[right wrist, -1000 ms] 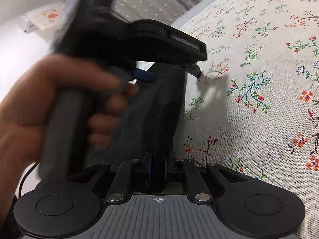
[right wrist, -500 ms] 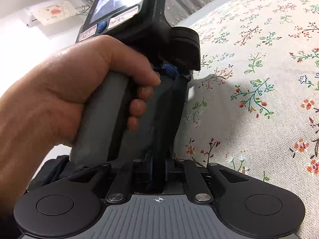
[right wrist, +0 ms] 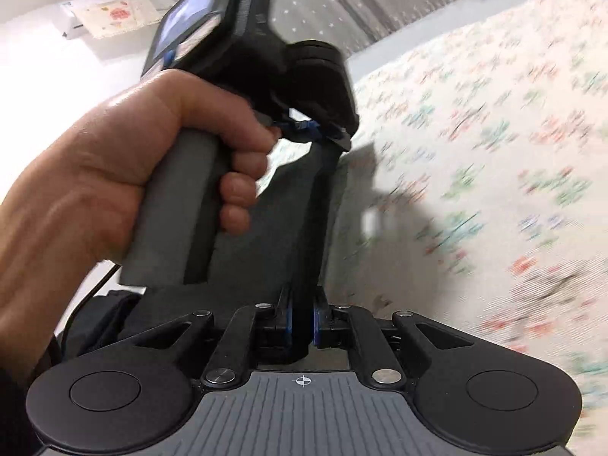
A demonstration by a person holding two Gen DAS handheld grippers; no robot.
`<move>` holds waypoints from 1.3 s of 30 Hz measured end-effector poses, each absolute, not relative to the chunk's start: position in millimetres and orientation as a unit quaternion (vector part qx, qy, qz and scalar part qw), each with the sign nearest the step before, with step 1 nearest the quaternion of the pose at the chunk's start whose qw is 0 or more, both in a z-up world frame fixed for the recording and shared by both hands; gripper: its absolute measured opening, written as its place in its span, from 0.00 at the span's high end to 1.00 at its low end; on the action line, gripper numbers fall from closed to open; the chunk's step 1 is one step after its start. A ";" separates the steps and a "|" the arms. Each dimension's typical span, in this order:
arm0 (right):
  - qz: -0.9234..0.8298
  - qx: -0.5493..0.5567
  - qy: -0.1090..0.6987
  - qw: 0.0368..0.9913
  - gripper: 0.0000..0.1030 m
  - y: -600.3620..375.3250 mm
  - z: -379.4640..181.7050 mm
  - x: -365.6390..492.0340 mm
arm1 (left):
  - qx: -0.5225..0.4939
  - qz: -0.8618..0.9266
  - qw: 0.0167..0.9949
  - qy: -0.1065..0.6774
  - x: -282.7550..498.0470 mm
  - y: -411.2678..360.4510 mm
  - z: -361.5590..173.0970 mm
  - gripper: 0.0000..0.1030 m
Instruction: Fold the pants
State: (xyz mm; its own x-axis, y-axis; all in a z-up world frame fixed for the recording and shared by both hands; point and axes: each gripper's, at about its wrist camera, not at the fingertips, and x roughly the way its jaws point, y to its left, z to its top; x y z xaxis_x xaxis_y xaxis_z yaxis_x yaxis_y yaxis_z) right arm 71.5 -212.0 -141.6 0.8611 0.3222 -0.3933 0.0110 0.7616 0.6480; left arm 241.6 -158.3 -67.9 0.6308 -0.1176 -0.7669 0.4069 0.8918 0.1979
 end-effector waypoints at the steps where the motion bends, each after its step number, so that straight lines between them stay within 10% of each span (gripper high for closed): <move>1: 0.082 0.332 0.250 0.906 0.93 -218.1 -138.9 66.3 | 0.174 -0.155 0.885 0.404 237.8 -164.4 -64.5 0.85; 21: -0.088 0.274 0.298 0.910 0.92 -387.0 -121.5 -44.6 | 0.095 -0.258 0.875 0.399 154.6 -361.5 -72.3 0.85; 39: -0.078 0.291 0.307 0.903 0.92 -402.1 -139.2 -63.1 | 0.081 -0.243 0.865 0.432 217.8 -364.0 -90.8 0.86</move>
State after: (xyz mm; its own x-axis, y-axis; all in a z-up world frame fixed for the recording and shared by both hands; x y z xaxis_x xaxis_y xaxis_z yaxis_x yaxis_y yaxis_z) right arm -63.1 -402.1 -139.2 0.7994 0.0385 -0.5995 0.3193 0.8181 0.4783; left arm 217.8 -364.0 -90.8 0.5089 -0.3514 -0.7859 0.4906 0.8685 -0.0706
